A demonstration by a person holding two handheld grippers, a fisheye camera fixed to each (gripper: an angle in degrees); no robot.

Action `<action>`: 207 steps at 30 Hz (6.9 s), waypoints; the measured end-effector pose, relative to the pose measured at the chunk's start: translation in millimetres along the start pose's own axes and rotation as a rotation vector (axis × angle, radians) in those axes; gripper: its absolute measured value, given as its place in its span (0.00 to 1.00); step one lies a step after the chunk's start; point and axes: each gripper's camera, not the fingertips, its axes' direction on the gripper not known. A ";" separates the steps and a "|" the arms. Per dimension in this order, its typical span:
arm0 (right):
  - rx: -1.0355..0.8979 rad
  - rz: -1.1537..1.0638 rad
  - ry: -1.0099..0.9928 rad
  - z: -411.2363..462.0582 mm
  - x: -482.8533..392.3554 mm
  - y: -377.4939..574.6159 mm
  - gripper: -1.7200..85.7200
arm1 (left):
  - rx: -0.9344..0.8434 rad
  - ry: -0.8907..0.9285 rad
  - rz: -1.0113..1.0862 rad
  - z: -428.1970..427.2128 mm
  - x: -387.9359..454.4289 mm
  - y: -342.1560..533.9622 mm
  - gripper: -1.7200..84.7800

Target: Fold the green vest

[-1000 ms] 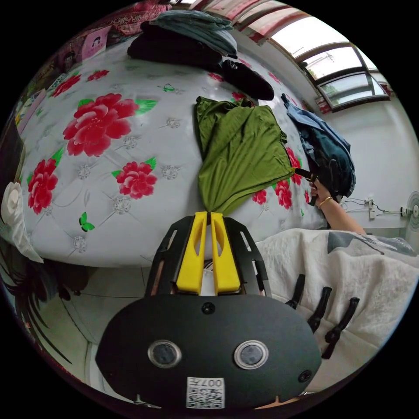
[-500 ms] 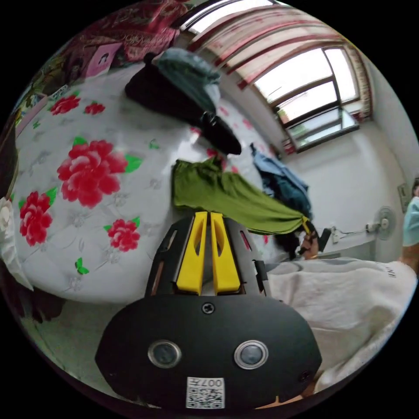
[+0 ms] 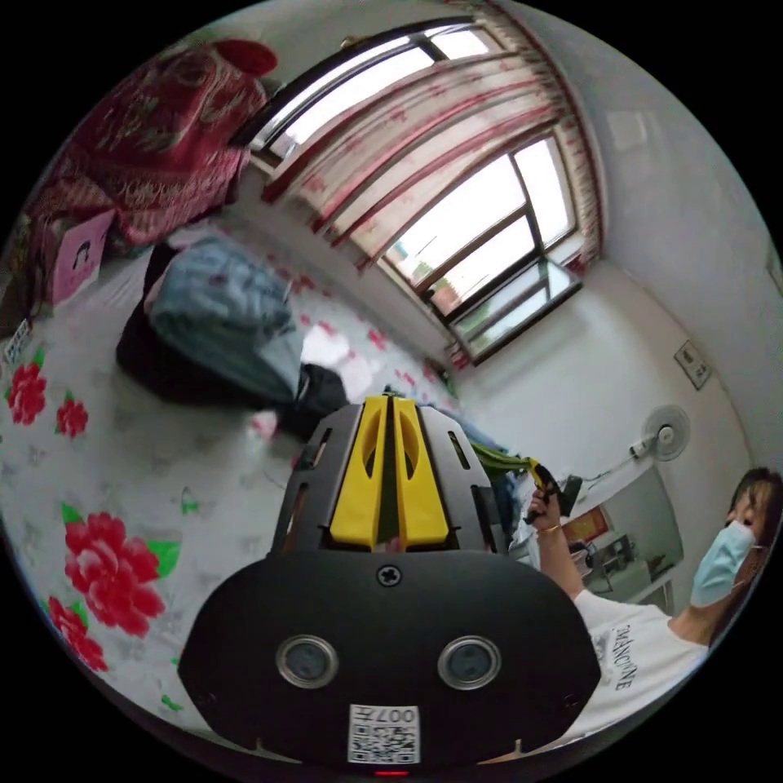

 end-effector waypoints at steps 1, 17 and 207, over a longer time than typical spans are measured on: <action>0.071 -0.043 -0.033 -23.6 -18.5 -17.6 0.02 | 0.050 0.022 0.058 -21.7 23.4 -8.9 0.01; -0.007 -0.187 -0.121 -169.6 -73.2 155.7 0.02 | -0.054 -0.113 0.192 -166.2 57.4 211.1 0.01; -0.014 1.061 0.116 -43.6 353.9 734.7 0.12 | -0.706 -0.552 -0.260 147.3 -443.7 432.4 0.07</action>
